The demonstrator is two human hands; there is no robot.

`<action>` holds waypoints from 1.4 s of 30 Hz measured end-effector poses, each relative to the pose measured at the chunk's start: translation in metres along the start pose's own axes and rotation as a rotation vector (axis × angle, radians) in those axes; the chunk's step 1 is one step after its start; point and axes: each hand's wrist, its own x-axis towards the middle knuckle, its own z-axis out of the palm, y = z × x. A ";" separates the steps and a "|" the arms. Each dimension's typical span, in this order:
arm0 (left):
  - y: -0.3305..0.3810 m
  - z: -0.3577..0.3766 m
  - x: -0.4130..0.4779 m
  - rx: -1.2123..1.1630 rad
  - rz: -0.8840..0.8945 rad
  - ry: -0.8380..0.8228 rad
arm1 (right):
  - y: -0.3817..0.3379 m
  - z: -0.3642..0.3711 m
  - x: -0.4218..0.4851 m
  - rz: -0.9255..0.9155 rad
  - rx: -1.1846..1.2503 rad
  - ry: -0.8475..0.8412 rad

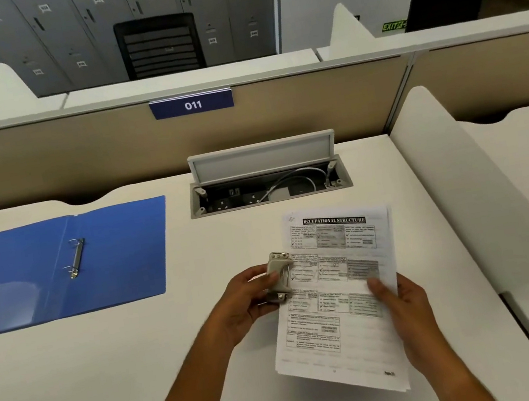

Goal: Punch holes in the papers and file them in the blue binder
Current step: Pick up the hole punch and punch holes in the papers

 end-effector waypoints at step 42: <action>-0.011 -0.086 -0.024 -0.158 0.071 0.220 | 0.014 0.042 0.009 0.087 0.029 -0.177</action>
